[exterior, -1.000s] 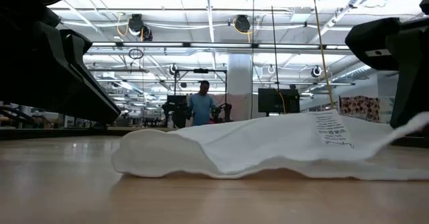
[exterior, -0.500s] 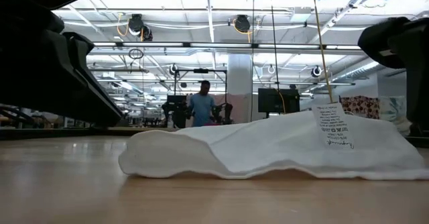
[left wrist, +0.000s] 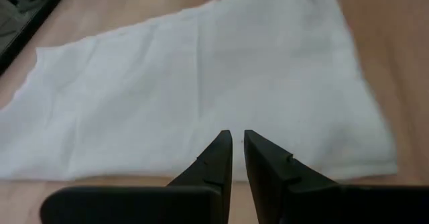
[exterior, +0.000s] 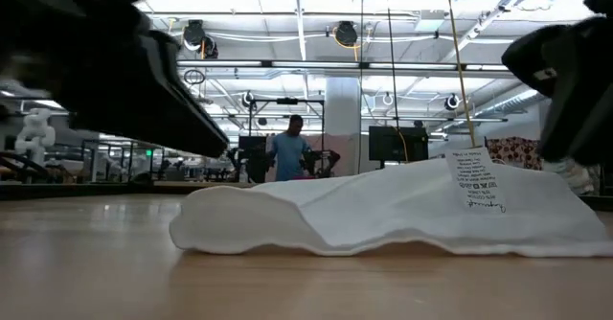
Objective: Roll towel
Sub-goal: Roll the white towel
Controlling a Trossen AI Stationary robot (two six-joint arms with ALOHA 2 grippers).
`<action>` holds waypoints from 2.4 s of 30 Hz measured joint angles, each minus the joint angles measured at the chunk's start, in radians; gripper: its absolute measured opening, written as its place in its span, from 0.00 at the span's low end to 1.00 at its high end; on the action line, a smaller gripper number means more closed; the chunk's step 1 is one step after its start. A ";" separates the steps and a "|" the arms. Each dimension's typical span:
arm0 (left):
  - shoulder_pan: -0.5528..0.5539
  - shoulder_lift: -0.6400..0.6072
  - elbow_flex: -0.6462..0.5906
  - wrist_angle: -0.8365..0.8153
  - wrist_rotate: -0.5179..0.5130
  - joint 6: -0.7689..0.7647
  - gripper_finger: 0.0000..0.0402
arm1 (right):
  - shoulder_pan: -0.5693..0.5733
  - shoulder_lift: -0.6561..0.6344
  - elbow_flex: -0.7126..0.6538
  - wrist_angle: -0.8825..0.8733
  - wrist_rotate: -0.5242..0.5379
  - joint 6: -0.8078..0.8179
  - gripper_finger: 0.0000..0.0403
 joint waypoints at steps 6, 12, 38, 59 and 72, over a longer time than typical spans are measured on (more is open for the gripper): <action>0.112 0.011 -0.017 0.028 0.207 0.086 0.12 | 0.001 0.092 0.000 0.063 -0.032 0.022 0.02; 0.169 0.011 -0.030 0.018 0.276 0.148 0.12 | 0.000 0.112 0.001 0.073 -0.093 0.033 0.04; 0.182 -0.008 -0.029 0.025 0.331 0.191 0.12 | 0.000 0.079 0.000 0.068 -0.022 0.108 0.01; 0.184 -0.008 -0.029 0.084 0.327 0.234 0.12 | 0.002 0.030 0.000 0.080 0.122 0.012 0.00; 0.184 -0.008 -0.029 0.109 0.333 0.244 0.12 | -0.032 0.036 -0.124 0.184 -0.051 0.149 0.00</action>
